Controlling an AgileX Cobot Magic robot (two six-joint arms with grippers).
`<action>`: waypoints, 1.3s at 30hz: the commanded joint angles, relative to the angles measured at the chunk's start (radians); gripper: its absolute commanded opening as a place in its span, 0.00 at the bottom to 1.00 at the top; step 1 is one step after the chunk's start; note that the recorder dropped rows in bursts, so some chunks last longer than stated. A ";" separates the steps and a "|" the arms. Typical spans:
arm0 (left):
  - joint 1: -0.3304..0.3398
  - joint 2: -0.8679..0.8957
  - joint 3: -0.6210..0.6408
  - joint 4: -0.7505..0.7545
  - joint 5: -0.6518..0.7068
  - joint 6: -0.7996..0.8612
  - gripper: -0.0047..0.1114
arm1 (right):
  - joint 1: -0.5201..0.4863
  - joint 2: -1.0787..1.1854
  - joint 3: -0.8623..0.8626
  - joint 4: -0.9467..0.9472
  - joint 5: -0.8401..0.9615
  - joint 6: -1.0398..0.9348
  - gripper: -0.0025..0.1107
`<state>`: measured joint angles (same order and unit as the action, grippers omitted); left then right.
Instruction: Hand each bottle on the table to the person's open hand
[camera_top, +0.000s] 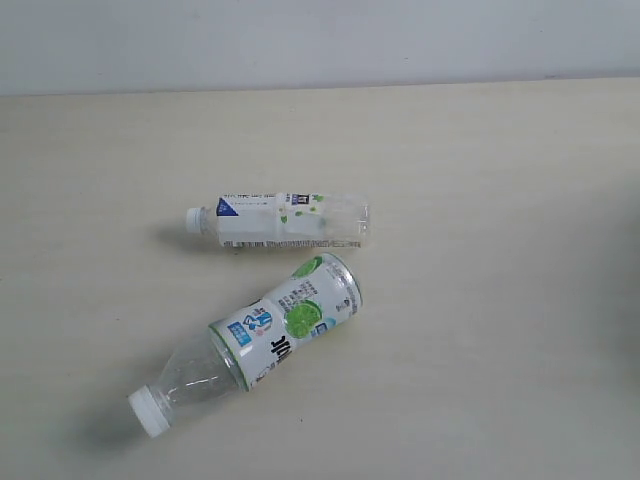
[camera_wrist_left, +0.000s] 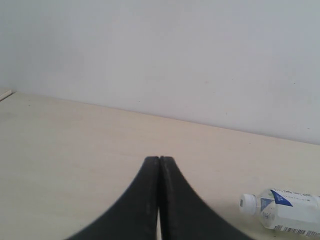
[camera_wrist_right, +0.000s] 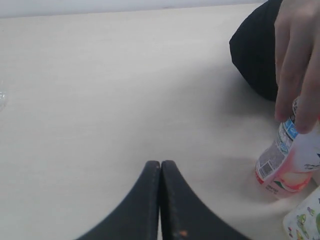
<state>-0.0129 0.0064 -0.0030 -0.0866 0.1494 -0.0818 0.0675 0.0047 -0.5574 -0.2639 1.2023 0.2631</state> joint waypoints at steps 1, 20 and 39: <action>0.003 -0.006 0.003 -0.004 -0.002 -0.002 0.04 | -0.003 -0.005 0.002 -0.002 -0.005 0.002 0.02; 0.003 -0.006 0.003 -0.004 -0.002 -0.002 0.04 | -0.003 -0.005 0.019 0.047 -0.255 0.044 0.02; 0.003 -0.006 0.003 -0.004 -0.002 -0.002 0.04 | -0.003 -0.005 0.102 -0.068 -0.446 0.055 0.02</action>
<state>-0.0129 0.0064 -0.0030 -0.0866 0.1494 -0.0818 0.0675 0.0047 -0.4805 -0.3064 0.8273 0.3192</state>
